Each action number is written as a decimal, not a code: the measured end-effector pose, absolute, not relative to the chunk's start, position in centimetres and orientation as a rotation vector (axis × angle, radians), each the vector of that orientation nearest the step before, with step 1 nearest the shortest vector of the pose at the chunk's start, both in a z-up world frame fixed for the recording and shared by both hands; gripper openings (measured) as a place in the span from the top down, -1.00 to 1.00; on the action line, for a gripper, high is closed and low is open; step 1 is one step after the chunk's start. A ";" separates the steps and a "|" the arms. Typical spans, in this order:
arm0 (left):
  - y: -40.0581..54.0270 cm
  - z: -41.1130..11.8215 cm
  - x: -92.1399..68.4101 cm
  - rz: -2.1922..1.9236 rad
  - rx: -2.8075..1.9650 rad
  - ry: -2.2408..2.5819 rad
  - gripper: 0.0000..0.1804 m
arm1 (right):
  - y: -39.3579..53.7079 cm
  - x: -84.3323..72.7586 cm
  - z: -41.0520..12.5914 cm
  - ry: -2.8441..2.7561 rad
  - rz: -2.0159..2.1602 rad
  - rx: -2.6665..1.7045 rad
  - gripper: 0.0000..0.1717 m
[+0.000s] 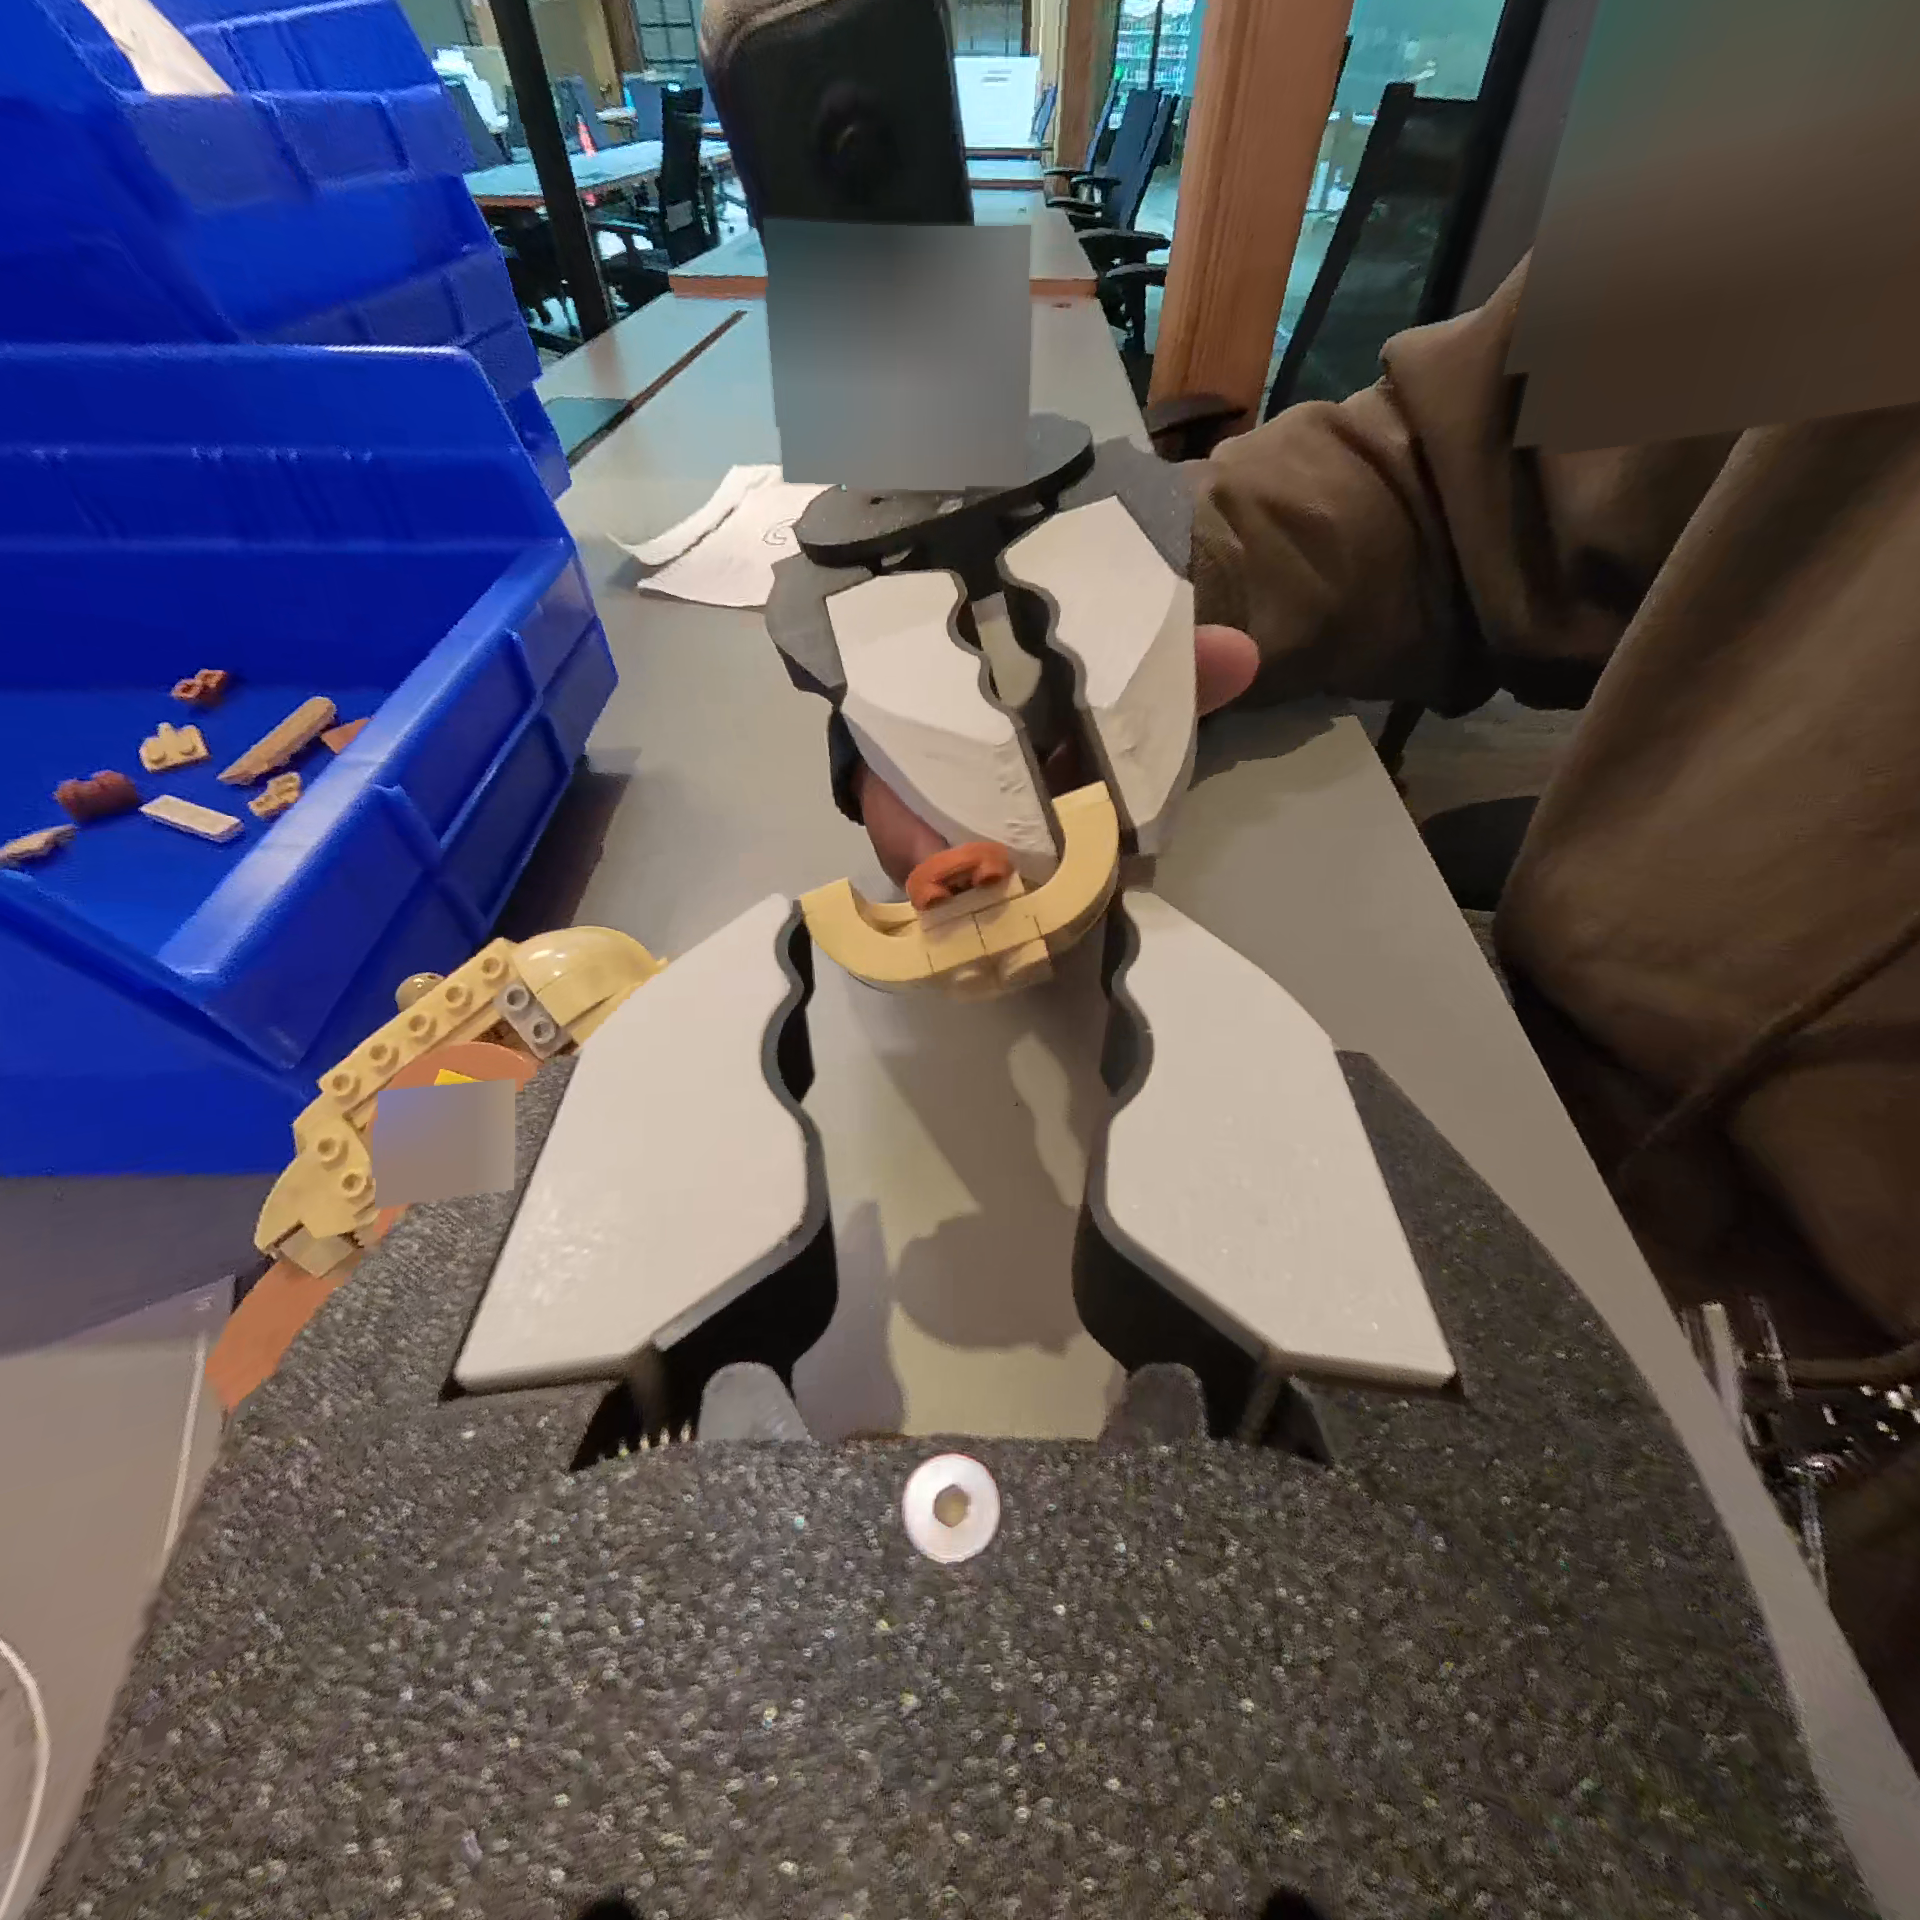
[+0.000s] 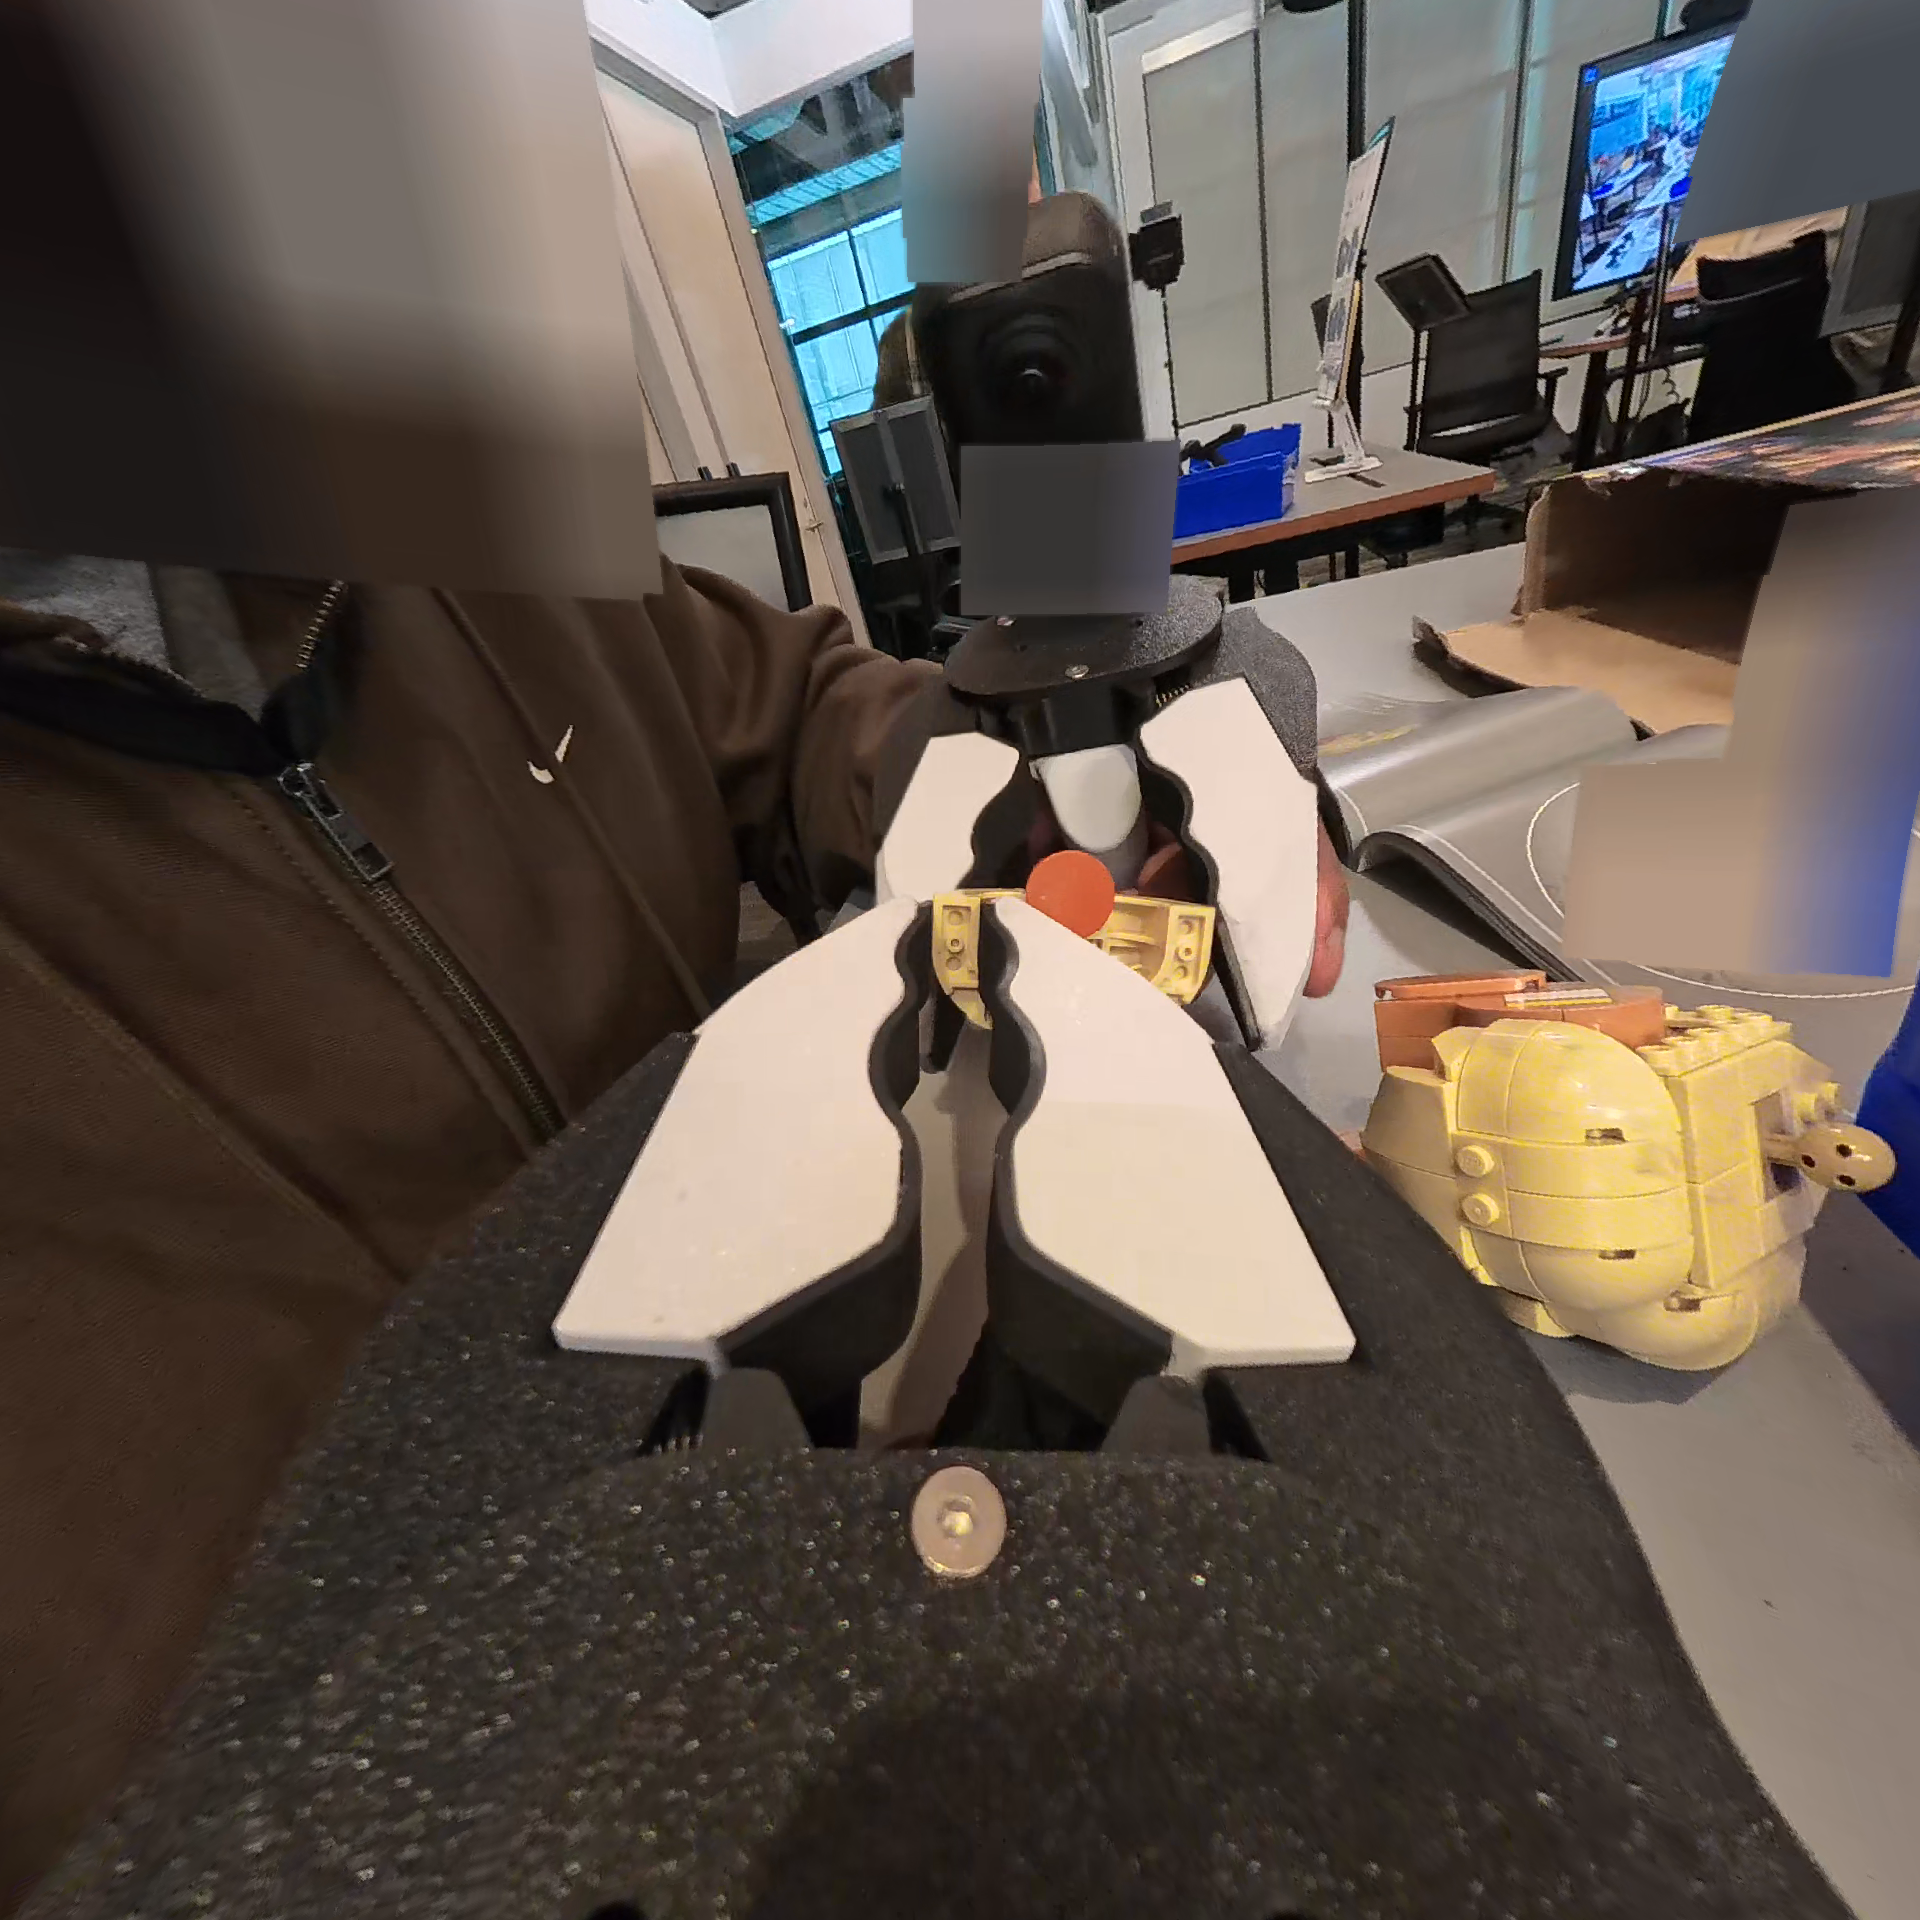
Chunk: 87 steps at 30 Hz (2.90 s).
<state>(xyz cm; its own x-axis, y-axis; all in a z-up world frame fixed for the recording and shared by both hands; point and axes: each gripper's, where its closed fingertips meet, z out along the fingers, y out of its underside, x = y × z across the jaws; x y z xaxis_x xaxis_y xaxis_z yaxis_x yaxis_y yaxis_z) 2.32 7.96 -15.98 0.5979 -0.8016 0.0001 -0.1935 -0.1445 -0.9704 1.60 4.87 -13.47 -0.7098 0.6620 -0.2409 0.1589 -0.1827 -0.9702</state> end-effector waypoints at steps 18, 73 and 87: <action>9.8 -19.5 -1.7 -0.097 -1.863 0.993 0.52 | 8.7 -0.1 -17.4 -1.812 1.593 -1.318 0.63; 6.6 -19.0 0.5 -0.729 -1.825 1.020 0.72 | 6.7 -0.3 -17.1 -1.845 1.513 -1.176 0.94; 6.5 -19.3 0.4 -0.354 -1.682 1.255 0.75 | 7.6 -0.6 -17.2 -1.778 1.621 -1.364 0.95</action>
<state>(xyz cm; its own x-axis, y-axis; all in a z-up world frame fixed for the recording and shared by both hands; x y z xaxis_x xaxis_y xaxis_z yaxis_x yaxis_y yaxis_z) 0.40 6.54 -19.26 0.4262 -0.8536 -0.2996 -0.5715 0.0026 -0.8206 -0.60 7.65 -17.24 -0.4605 0.8271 -0.3222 0.3971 -0.1327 -0.9081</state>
